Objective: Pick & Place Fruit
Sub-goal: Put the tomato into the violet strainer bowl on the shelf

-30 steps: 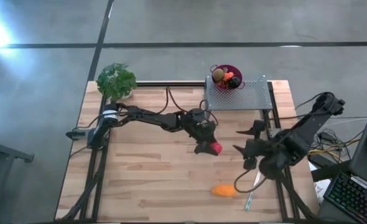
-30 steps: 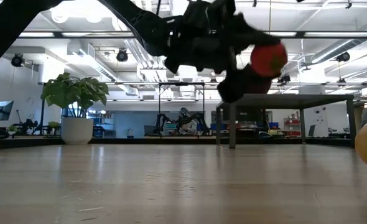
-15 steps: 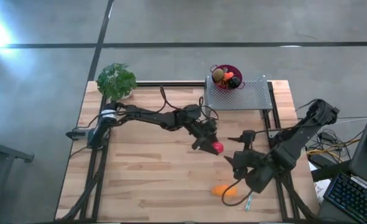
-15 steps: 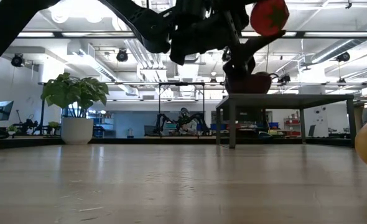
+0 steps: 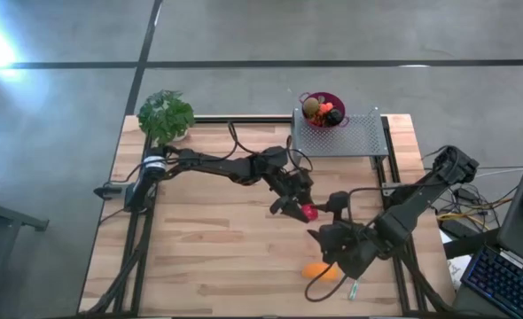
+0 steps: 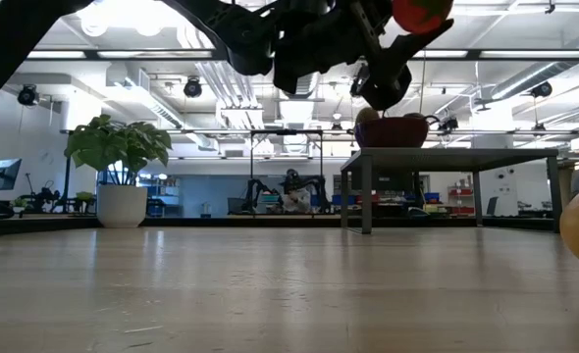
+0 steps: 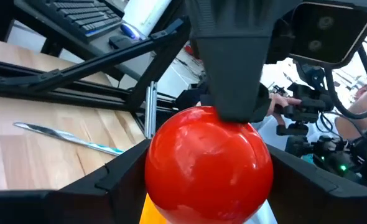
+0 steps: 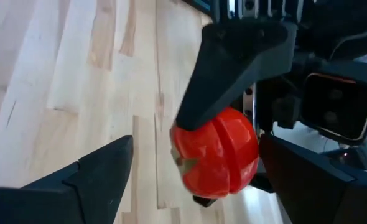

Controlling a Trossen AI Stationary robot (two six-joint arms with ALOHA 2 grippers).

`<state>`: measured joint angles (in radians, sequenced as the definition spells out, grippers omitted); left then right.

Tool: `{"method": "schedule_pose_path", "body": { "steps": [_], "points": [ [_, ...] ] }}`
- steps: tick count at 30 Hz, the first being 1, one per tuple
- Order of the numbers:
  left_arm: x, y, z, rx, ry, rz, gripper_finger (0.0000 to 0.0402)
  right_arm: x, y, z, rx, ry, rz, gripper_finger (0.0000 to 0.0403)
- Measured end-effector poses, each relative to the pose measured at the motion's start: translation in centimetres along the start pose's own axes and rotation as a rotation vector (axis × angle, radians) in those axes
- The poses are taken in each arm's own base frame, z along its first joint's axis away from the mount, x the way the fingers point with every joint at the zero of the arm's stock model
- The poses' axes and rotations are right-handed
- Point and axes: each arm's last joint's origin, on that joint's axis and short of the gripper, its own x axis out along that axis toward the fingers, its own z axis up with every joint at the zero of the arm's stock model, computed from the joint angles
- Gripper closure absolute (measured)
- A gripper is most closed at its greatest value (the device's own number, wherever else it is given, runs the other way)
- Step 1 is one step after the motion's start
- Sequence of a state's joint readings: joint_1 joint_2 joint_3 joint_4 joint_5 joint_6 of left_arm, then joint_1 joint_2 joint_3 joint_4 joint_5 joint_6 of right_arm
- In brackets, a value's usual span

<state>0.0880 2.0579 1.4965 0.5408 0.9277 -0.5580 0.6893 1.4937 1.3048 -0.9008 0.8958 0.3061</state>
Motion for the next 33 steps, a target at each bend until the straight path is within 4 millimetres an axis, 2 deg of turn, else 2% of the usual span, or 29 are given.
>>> {"method": "schedule_pose_path", "body": {
  "steps": [12, 25, 33],
  "points": [
    [0.3, -0.4, 0.3, 0.018, 0.009, -0.029, 0.0131, 1.1, -0.9, 0.3, 0.0, 0.019, -0.012, 0.0107],
    [0.3, -0.4, 0.3, 0.011, 0.011, -0.031, 0.0124, 1.2, -1.0, 0.4, -0.002, 0.018, -0.012, 0.0196],
    [0.3, -0.4, 0.4, 0.019, 0.01, -0.031, 0.0121, 1.2, -1.0, 0.4, -0.004, 0.019, -0.015, 0.02]
  ]
}}
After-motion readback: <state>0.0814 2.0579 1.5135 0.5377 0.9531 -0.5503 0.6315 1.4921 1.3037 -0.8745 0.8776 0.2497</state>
